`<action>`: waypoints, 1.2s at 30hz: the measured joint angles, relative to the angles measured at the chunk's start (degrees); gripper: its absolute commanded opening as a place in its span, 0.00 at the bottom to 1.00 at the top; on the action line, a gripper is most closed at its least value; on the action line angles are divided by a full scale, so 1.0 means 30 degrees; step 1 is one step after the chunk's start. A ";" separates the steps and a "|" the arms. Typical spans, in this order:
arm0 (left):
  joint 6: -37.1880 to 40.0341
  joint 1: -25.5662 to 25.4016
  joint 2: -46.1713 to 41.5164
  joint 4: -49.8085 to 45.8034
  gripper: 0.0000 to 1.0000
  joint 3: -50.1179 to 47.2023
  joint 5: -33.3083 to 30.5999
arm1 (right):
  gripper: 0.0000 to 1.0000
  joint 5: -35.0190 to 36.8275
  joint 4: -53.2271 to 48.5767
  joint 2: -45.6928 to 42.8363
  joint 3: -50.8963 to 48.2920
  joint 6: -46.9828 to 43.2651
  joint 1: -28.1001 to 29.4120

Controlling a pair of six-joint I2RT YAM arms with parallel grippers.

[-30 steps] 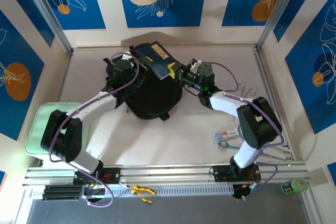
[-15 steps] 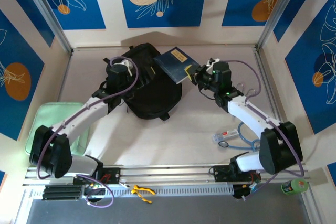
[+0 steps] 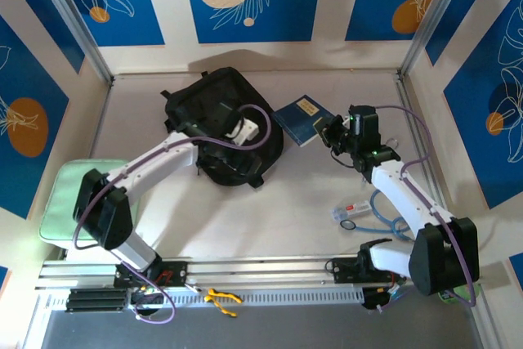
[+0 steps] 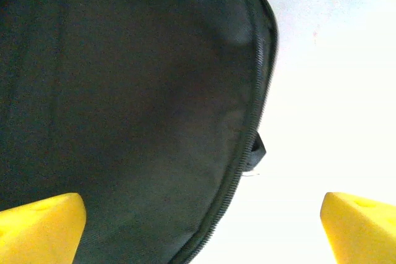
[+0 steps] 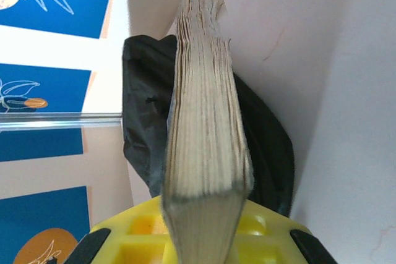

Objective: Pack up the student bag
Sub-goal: Open the student bag at the top-center of the table.

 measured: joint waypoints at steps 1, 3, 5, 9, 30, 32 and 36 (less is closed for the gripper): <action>0.0568 -0.0226 0.0393 -0.0372 0.76 0.0248 -0.0160 | 0.00 0.0022 -0.0117 -0.0073 -0.0044 -0.0036 -0.0124; 0.1581 -0.0612 0.1137 -0.1013 0.74 0.0619 -0.0430 | 0.00 0.0080 -0.0342 -0.0270 -0.0109 -0.0044 -0.0423; 0.2361 -0.0823 0.1756 -0.1552 0.68 0.0911 -0.0648 | 0.00 0.0131 -0.0532 -0.0532 -0.0197 -0.0044 -0.0721; 0.3519 -0.0860 0.2725 -0.2397 0.57 0.1683 -0.0933 | 0.00 0.0226 -0.0758 -0.1078 -0.0517 -0.0117 -0.1078; 0.5625 -0.1042 0.6127 -0.5770 0.25 0.5566 -0.1362 | 0.00 -0.0160 -0.0852 -0.1428 -0.0823 -0.0328 -0.1406; 0.5676 -0.1064 0.6251 -0.6054 0.21 0.5843 -0.1435 | 0.00 -0.0160 -0.0852 -0.1428 -0.0823 -0.0328 -0.1406; 0.5916 -0.1100 0.6506 -0.6484 0.26 0.6069 -0.1479 | 0.00 -0.0160 -0.0852 -0.1428 -0.0823 -0.0328 -0.1472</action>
